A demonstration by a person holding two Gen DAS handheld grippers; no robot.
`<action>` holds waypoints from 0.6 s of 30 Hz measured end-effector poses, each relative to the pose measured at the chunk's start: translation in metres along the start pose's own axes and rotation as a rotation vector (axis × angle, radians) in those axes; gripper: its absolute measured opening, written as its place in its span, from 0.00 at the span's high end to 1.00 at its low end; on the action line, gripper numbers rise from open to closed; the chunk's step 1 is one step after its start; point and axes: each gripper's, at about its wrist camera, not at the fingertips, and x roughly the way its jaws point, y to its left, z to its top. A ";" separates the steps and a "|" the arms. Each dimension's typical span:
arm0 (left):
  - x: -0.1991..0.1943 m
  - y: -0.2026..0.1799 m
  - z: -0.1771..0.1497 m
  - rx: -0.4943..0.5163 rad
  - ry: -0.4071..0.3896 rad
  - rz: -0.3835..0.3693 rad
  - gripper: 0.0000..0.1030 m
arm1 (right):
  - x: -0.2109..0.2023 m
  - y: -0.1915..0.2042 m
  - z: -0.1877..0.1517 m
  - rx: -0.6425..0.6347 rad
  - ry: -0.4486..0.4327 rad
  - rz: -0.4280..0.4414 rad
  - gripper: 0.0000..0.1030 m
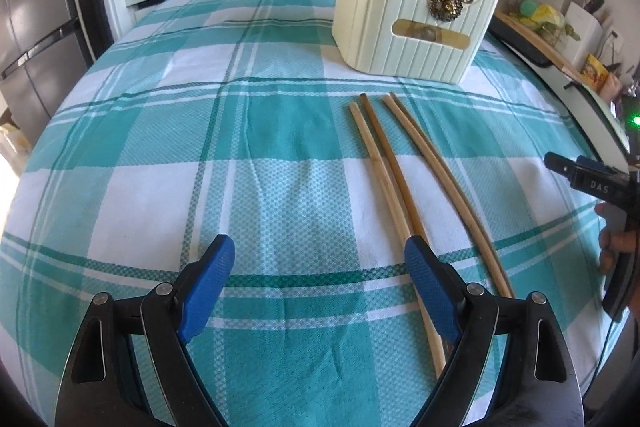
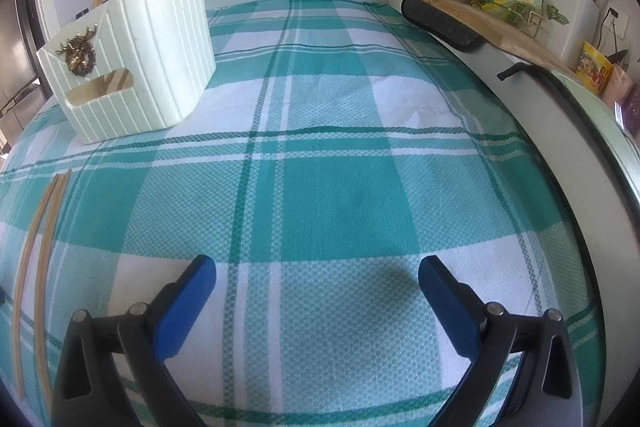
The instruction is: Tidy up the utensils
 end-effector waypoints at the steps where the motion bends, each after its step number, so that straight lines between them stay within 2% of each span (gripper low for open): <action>1: 0.001 -0.001 0.000 0.001 0.001 -0.001 0.15 | -0.006 0.005 -0.003 -0.015 -0.013 0.006 0.00; 7: 0.003 -0.007 -0.005 0.016 0.006 0.002 0.14 | -0.032 0.039 -0.019 -0.078 -0.029 0.095 0.00; 12: 0.004 -0.011 -0.006 0.028 0.005 0.011 0.09 | -0.047 0.075 -0.031 -0.175 -0.022 0.200 0.00; 14: 0.005 -0.013 -0.007 0.035 0.007 0.028 0.09 | -0.050 0.090 -0.034 -0.219 -0.010 0.253 0.00; 18: 0.007 -0.017 -0.010 0.066 0.019 0.064 0.07 | -0.050 0.117 -0.038 -0.320 0.009 0.288 0.00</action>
